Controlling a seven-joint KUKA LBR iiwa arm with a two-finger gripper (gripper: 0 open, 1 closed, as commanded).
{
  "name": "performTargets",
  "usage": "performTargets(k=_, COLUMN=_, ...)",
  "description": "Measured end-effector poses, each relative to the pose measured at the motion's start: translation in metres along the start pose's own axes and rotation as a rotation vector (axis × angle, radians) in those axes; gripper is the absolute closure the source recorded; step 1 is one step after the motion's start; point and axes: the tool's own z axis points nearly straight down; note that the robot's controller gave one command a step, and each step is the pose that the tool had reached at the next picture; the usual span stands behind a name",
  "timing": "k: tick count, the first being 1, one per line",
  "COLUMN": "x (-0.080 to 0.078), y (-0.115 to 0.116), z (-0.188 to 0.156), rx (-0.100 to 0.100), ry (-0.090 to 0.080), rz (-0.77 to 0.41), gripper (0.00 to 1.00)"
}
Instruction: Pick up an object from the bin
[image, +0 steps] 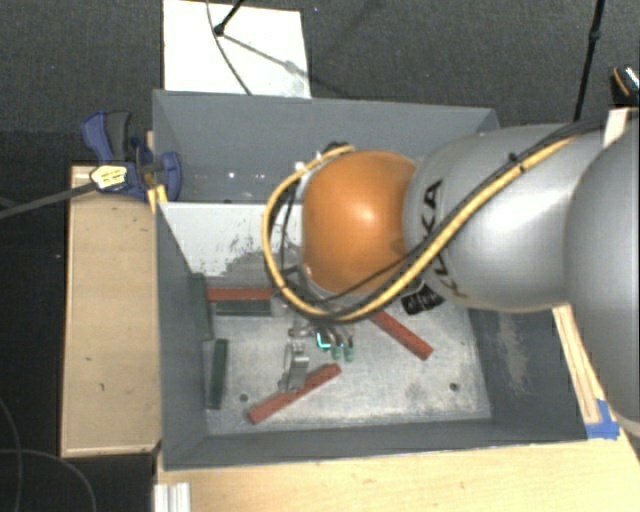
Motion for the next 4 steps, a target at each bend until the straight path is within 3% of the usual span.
performTargets(k=1, x=0.021, y=-0.041, z=0.113, rx=0.001, ry=-0.005, rz=-0.298, gripper=0.0)
performTargets(k=2, x=0.021, y=-0.04, z=0.112, rx=-0.001, ry=-0.007, rz=-0.292, gripper=1.0)
performTargets(k=3, x=0.019, y=-0.06, z=-0.003, rx=0.001, ry=-0.015, rz=-0.4, gripper=1.0)
performTargets(k=4, x=0.017, y=-0.06, z=-0.03, rx=0.0, ry=-0.012, rz=-0.381, gripper=1.0)
